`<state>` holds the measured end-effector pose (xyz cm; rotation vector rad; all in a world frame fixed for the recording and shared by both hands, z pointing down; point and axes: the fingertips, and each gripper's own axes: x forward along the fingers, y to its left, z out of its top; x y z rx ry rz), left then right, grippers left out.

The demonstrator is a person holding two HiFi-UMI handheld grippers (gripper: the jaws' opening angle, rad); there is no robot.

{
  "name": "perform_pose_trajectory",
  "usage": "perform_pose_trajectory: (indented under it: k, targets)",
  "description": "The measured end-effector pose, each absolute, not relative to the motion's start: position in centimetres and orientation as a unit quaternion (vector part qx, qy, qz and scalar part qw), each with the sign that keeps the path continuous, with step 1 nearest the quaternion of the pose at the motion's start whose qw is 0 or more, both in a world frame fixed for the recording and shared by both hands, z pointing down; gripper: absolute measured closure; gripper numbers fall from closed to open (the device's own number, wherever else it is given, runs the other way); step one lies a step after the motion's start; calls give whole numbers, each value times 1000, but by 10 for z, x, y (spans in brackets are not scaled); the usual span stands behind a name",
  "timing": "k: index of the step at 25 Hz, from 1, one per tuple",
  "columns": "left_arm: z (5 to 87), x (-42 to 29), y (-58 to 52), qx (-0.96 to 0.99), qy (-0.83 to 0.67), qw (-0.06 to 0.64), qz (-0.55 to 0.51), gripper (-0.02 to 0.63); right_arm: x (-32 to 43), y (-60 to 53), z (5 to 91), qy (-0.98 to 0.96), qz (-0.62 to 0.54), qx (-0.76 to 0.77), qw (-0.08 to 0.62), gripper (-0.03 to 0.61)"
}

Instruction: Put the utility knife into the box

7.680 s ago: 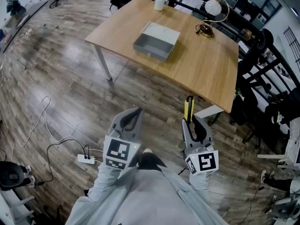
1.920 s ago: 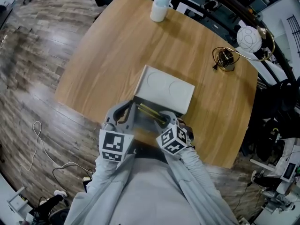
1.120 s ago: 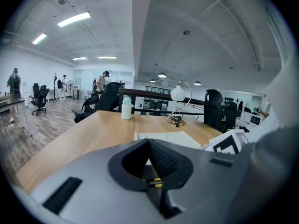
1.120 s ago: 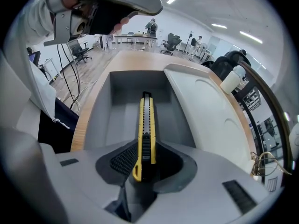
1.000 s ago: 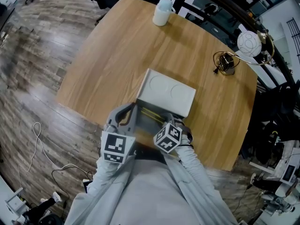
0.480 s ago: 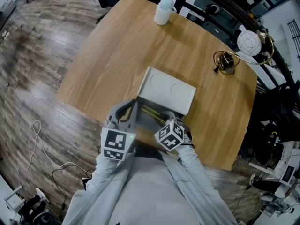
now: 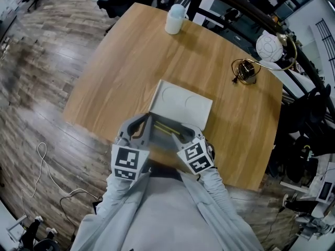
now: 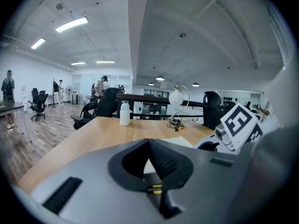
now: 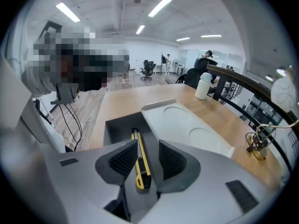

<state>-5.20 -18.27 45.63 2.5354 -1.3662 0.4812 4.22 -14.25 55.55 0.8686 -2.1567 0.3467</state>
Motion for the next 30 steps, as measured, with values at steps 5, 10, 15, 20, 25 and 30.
perform_pose_trajectory:
  k: [5,10,15,20,25,30]
  targets:
    - [444,-43,-184,868,-460,101,156,595,55,-154,513,-859,147,385,302,443]
    - [427,-31,-184,877,-450,88,144,595,74,-163,466,-865,136,429,222,445]
    - [410,-18,-184,888,-435,73,131,595,95,-165,422,-864,116,467,151,453]
    - [397,-1,-182,899,-417,61,119,595,118,-161,394,-856,86,498,105,488]
    - [389,14,-179,909,-399,58,108,595,134,-148,378,-850,62,518,79,532]
    - [385,31,-177,921,-372,49,105,595,146,-142,370,-839,55,537,66,554]
